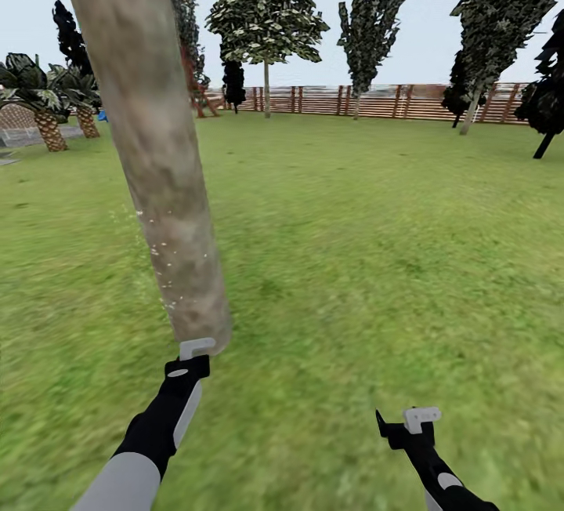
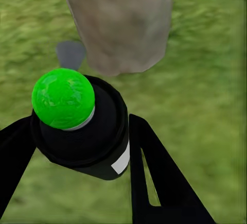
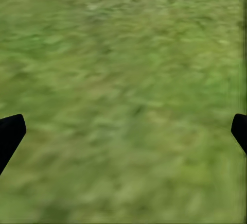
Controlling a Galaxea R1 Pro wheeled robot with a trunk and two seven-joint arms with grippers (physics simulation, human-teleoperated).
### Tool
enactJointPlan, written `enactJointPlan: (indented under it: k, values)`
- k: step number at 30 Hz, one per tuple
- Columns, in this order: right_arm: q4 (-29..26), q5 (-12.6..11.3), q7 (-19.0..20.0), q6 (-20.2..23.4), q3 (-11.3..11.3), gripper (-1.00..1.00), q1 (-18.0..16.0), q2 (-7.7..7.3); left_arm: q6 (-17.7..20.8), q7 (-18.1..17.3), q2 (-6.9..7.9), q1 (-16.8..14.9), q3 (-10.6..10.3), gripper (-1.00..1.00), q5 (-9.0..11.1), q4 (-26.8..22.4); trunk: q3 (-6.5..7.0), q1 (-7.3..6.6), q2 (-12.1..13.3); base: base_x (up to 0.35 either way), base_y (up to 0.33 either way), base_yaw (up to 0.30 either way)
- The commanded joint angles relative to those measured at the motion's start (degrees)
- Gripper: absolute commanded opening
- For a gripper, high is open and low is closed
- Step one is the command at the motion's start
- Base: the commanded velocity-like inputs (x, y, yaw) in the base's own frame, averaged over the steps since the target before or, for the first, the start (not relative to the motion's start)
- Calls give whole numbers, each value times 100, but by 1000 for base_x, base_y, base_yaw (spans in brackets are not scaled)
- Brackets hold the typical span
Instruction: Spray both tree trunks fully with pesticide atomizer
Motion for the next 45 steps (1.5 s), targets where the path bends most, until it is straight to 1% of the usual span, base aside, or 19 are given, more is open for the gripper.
enactJointPlan:
  k: [1,23,32,45]
  values:
    - [0,0,0,0,0,100,0,0,0,-2,2,0,0,-100,-3,0,0,0,0,100,-262,191]
    - [-3,0,0,0,0,100,0,0,0,-2,3,0,0,-100,-3,0,0,0,0,99,-262,270]
    - [0,0,0,0,0,100,0,0,0,-2,4,0,8,-100,-3,0,0,0,0,96,-263,50]
    - [-5,0,0,0,0,100,0,0,14,-2,4,0,8,-100,-3,0,0,0,0,63,-268,243]
